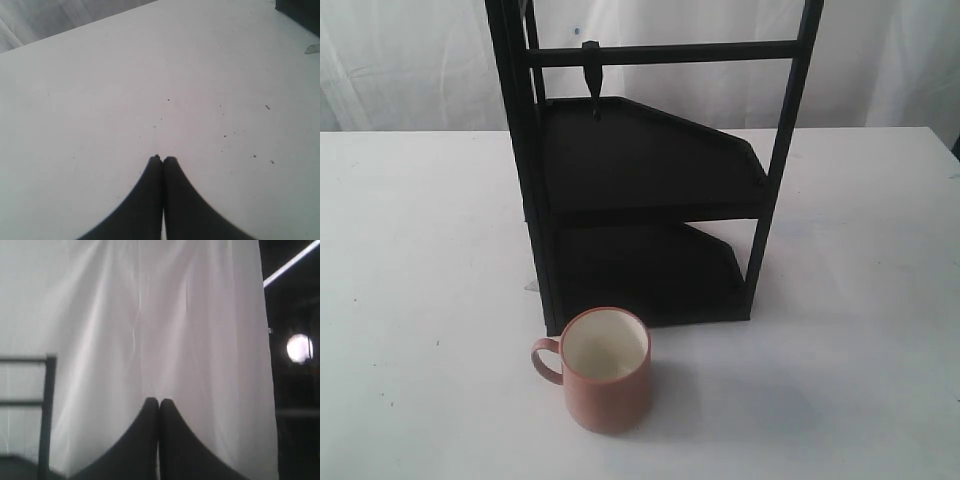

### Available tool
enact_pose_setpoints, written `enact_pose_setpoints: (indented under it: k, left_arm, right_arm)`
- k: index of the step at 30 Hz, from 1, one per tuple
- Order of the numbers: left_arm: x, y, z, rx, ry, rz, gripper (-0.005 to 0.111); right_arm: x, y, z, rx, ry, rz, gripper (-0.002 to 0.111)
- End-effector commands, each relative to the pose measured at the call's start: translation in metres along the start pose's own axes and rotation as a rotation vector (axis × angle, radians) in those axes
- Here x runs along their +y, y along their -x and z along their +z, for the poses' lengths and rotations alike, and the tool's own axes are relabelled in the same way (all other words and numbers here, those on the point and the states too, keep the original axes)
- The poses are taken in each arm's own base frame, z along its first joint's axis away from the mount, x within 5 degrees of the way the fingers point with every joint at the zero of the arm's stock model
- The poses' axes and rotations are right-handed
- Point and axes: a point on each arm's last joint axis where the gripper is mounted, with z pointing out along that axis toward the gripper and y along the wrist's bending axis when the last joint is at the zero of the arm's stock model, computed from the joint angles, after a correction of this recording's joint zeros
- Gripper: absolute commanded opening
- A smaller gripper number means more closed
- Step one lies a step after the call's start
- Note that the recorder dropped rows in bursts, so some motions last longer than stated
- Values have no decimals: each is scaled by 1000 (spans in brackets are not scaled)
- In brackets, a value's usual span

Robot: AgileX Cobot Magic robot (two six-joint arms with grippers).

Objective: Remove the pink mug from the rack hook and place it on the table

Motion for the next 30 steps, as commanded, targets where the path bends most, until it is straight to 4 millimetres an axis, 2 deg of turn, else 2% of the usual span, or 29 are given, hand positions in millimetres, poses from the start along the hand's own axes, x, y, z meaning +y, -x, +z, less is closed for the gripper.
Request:
enact_pose_setpoints:
  k: [1, 3, 6, 13, 30]
  left_arm:
    - [-1, 0, 0, -2, -8, -10, 0]
    - [-1, 0, 0, -2, -8, -10, 0]
    - [-1, 0, 0, -2, -8, -10, 0]
    - [-1, 0, 0, -2, -8, -10, 0]
    - [-1, 0, 0, -2, -8, -10, 0]
  right_arm:
    - [-7, -53, -10, 251, -61, -4, 0]
    - [-11, -62, -13, 361, -105, 29, 0]
    - [-11, -66, -15, 406, -105, 31, 0]
    - [-13, -86, -27, 666, -105, -56, 0]
    - [-13, -87, -27, 677, -85, -96, 0]
